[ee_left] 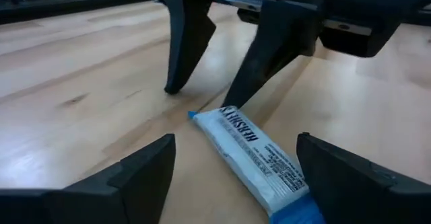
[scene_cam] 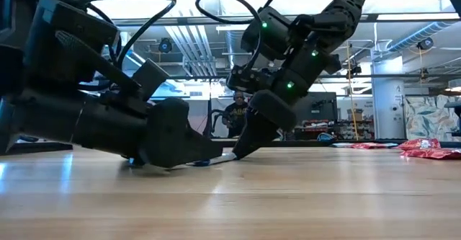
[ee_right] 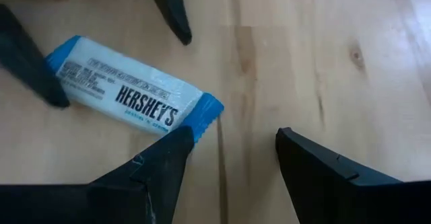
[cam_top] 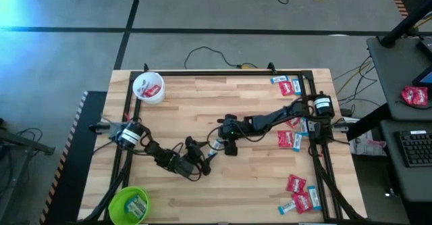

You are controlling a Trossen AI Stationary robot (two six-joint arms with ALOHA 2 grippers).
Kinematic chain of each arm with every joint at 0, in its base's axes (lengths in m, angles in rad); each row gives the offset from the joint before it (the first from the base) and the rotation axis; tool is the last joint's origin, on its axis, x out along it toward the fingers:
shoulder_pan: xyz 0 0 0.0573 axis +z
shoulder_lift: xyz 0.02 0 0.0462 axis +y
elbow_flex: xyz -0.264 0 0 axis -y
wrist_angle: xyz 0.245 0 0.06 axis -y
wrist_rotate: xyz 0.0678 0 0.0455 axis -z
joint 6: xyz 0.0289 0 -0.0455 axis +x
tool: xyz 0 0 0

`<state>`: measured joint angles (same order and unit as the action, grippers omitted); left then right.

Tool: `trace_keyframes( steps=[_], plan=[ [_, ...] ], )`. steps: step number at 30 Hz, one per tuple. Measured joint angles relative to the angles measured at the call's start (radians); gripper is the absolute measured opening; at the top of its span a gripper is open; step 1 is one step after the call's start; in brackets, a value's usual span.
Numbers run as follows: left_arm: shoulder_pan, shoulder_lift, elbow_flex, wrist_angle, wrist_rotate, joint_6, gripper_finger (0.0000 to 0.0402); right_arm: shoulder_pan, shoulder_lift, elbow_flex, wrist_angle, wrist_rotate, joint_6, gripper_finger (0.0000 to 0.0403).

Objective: Sort candy by brand, put in halloween buckets
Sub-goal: Put the blue chocolate bar into the green bucket

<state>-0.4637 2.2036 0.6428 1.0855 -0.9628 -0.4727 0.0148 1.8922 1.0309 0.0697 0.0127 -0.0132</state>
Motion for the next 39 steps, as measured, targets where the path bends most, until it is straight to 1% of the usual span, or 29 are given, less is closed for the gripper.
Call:
trace_keyframes(
  steps=[4, 7, 10, 13, 17, 21, 25, 29, 31, 34, 35, 39],
  plan=[
    [0.0, -0.03, -0.061, -0.001, 0.001, -0.032, 0.0276, 0.007, -0.017, -0.004, -0.025, -0.013, 0.013, 0.0219],
    [0.001, -0.071, -0.134, -0.006, -0.01, -0.08, 0.0264, 0.008, -0.027, -0.005, -0.033, -0.018, 0.021, 0.0219],
    [0.001, -0.141, -0.219, -0.015, 0.004, -0.118, 0.0253, 0.008, -0.037, -0.005, -0.045, -0.023, 0.024, 0.0219],
    [-0.001, -0.231, -0.29, -0.031, 0.025, -0.096, 0.0247, 0.009, -0.055, -0.007, -0.056, -0.022, 0.023, 0.0219],
    [-0.016, -0.335, -0.334, -0.017, 0.046, -0.07, 0.0252, 0.008, -0.086, -0.007, -0.062, -0.019, 0.016, 0.0219],
    [-0.036, -0.357, -0.32, -0.03, 0.04, -0.064, 0.0266, 0.008, -0.099, -0.008, -0.067, -0.013, 0.017, 0.0219],
    [-0.042, -0.325, -0.265, -0.104, 0.032, -0.09, 0.0272, 0.008, -0.1, -0.015, -0.066, -0.013, 0.022, 0.0219],
    [-0.038, -0.279, -0.211, -0.141, 0.023, -0.038, 0.0272, 0.008, -0.1, -0.019, -0.069, -0.014, 0.03, 0.0219],
    [-0.015, -0.283, -0.216, -0.142, 0.069, -0.038, 0.0272, 0.009, -0.101, -0.021, -0.078, -0.014, 0.044, 0.0219],
    [0.03, -0.316, -0.248, -0.134, 0.17, -0.048, 0.0272, 0.011, -0.101, -0.022, -0.1, -0.014, 0.063, 0.0219],
    [0.043, -0.328, -0.264, -0.137, 0.182, -0.043, 0.0272, 0.013, -0.102, -0.024, -0.102, -0.014, 0.066, 0.0219],
    [0.079, -0.354, -0.311, -0.084, 0.287, 0.049, 0.0272, 0.016, -0.103, -0.026, -0.097, -0.013, 0.067, 0.0219]
  ],
)
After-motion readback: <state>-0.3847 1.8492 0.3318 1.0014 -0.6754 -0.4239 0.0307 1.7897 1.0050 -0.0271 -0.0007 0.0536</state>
